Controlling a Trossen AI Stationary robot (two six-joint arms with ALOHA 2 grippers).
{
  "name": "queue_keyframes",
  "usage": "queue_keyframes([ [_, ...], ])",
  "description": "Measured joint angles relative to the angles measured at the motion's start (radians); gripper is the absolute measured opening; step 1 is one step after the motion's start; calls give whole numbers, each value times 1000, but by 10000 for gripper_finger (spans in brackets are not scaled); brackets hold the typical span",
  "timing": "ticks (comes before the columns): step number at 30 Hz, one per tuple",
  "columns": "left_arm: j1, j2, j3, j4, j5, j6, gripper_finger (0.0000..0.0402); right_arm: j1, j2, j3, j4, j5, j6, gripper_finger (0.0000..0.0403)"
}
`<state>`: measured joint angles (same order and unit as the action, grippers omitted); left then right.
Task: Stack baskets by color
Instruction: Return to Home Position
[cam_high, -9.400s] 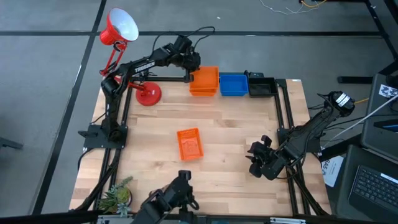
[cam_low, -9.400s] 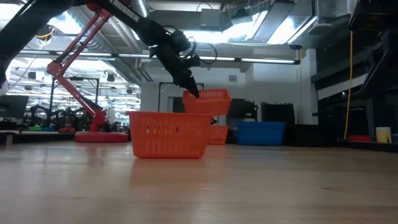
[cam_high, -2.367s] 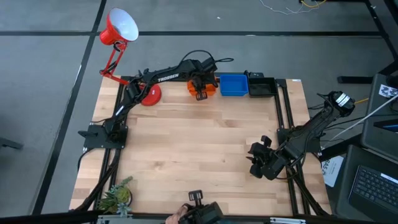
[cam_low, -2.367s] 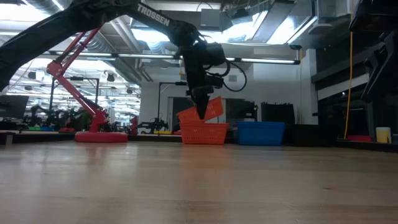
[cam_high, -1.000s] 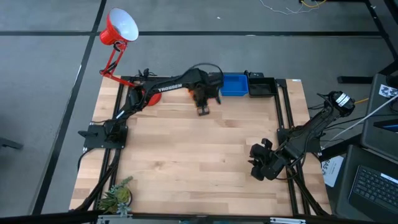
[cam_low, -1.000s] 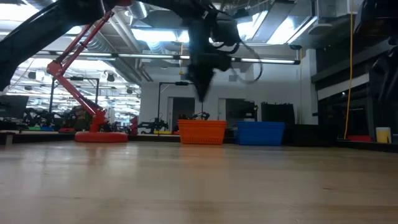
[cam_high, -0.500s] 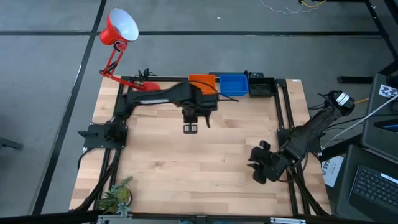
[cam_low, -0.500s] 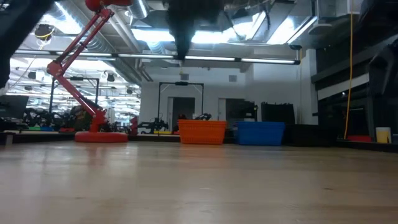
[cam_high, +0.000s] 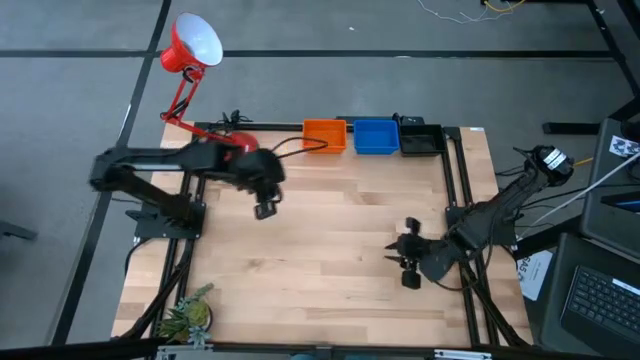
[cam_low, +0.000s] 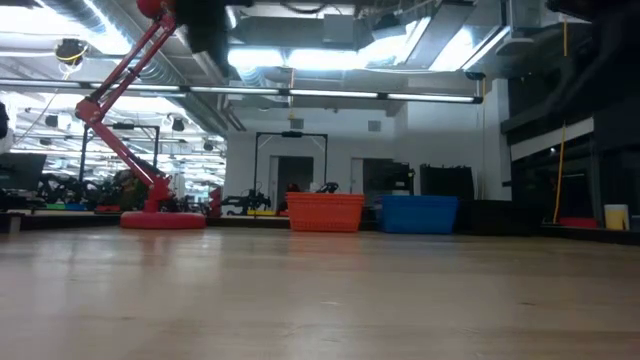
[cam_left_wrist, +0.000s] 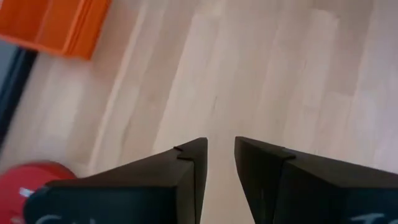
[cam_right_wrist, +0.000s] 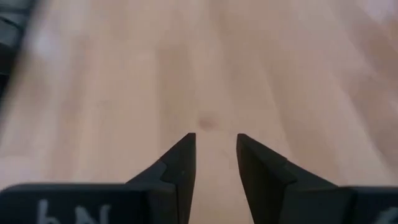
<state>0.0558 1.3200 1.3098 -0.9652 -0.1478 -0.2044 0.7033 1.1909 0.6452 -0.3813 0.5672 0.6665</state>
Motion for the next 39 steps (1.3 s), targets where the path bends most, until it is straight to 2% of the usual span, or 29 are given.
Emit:
queue_keyframes([
  [2,-10,-93,-126,118,0,-25,73,-63,-15,-41,172,-117,-139,116],
  [4,-27,-179,-242,239,0,-48,73,-140,-37,-89,332,-300,-267,116],
  [7,-55,-289,-396,389,0,-64,73,-258,-77,-167,492,-541,-340,116],
  [11,-110,-401,-612,666,9,-45,73,-376,-119,-257,606,-695,-357,116],
  [18,-174,-517,-917,1158,34,12,73,-531,-196,-306,687,-823,-354,116],
  [23,-176,-593,-1049,1301,51,12,73,-701,-257,-306,609,-942,-308,116],
  [30,-197,-713,-1094,1291,82,81,73,-907,-273,-307,397,-916,-275,116],
  [39,-196,-864,-1232,1291,82,32,73,-1035,-269,-307,375,-909,-224,116],
])
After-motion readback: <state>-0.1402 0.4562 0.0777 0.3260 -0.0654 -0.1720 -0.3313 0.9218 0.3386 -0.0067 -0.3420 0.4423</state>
